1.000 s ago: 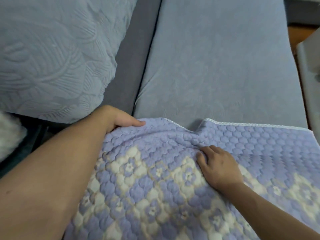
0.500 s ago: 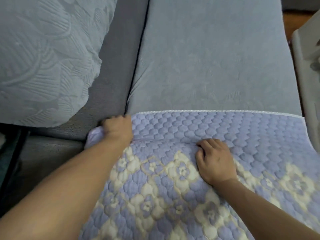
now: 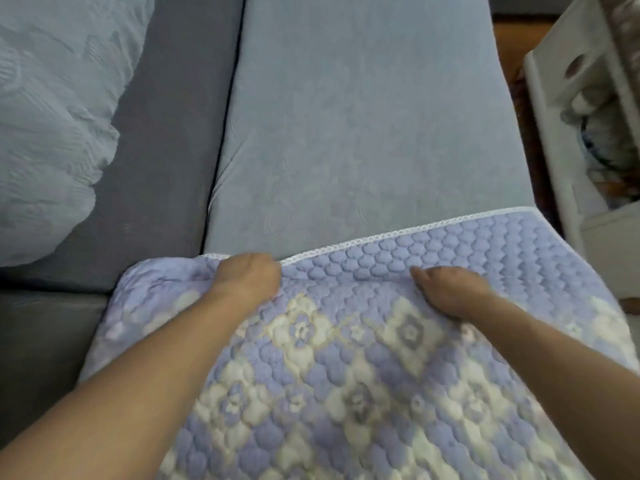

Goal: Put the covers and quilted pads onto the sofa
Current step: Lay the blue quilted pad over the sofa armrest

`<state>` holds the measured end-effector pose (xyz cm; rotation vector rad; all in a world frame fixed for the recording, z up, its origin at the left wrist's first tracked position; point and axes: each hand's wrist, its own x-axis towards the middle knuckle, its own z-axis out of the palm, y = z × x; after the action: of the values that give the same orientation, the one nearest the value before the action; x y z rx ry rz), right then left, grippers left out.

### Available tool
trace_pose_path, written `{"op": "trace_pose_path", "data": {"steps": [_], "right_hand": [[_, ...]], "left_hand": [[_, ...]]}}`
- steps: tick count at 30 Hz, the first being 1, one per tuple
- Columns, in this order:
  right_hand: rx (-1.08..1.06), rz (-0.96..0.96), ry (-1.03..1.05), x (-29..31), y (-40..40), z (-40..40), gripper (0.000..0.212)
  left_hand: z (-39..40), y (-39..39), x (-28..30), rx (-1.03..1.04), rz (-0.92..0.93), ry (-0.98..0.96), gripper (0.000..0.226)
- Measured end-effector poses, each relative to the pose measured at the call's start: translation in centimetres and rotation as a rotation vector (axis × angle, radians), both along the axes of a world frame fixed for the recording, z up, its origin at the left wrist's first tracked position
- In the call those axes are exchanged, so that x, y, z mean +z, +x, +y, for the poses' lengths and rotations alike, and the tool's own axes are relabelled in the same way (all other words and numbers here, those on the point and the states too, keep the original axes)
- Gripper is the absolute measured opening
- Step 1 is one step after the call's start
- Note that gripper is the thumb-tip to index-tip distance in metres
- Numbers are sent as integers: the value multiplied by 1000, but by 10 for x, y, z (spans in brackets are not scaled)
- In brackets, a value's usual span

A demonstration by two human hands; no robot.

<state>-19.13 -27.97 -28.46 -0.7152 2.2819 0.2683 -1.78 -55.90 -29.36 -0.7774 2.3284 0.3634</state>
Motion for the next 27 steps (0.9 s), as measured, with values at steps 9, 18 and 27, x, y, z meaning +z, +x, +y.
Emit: {"op": "trace_pose_path", "data": {"steps": [9,18,27], "right_hand": [[-574,54,-329,20,-85,221,54],[-860,-46,-663,-46,48,472,57],[-1884,-829,-509,-108,152,543,21]], "left_hand": [[275,26,16,-175,475,-180,65],[503,-88,17,-625,413,-161,60],[599,-182,6,-1333,-362,-327,57]]}}
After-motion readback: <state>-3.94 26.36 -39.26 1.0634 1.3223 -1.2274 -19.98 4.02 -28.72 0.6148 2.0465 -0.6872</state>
